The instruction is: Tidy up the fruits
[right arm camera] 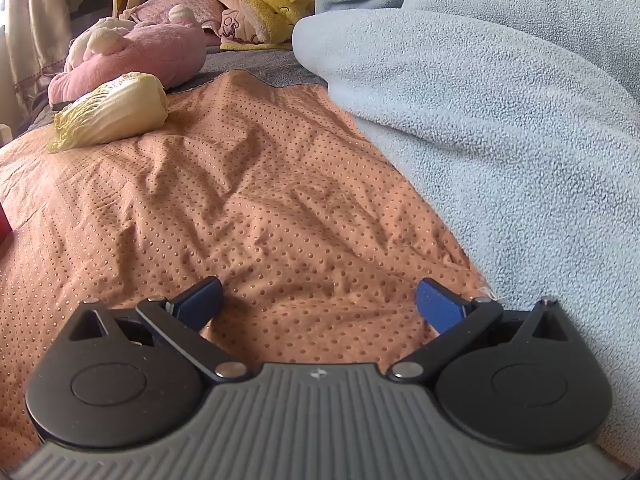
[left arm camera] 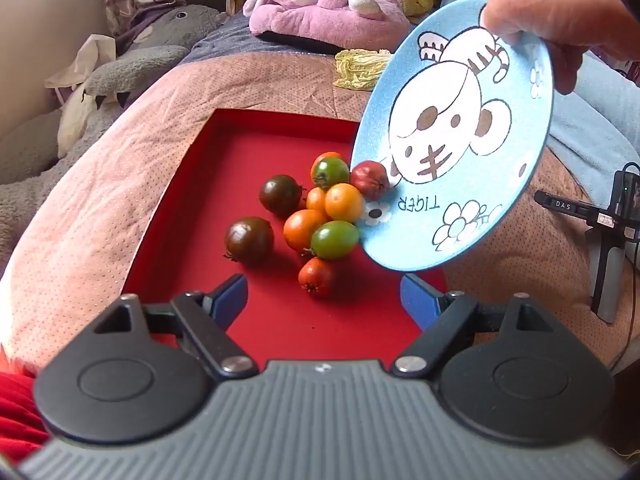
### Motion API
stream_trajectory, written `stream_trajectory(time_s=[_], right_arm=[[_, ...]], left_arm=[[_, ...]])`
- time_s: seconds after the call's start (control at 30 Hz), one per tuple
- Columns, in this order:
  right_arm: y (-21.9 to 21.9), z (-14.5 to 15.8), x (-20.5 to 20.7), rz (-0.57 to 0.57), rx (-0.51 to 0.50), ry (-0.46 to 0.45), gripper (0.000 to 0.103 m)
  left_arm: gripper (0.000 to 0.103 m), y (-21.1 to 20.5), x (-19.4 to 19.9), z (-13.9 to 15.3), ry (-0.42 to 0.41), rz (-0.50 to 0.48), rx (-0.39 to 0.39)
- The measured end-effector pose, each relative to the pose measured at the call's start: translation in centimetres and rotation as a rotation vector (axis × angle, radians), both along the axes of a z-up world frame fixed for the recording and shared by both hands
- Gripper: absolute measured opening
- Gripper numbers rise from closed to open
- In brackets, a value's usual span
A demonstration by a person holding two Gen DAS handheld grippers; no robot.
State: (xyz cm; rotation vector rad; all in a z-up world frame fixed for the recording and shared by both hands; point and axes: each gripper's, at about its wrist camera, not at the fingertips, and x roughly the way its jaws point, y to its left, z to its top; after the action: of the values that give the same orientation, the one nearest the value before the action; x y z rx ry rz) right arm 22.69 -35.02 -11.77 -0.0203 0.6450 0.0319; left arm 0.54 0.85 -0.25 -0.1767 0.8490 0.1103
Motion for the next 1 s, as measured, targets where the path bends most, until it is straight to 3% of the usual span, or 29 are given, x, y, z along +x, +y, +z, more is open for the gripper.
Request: stream_trajectory(time_s=[0.43, 1.0], right_arm=[[0.0, 0.0, 0.0, 0.0, 0.0, 0.0, 0.103], [0.0, 0.0, 0.0, -0.001, 0.0, 0.0, 0.103]], left_arm=[[0.085, 0.3, 0.2, 0.1, -0.006, 0.017, -0.029], [0.085, 0.3, 0.7, -0.5, 0.035, 0.053, 0.019]])
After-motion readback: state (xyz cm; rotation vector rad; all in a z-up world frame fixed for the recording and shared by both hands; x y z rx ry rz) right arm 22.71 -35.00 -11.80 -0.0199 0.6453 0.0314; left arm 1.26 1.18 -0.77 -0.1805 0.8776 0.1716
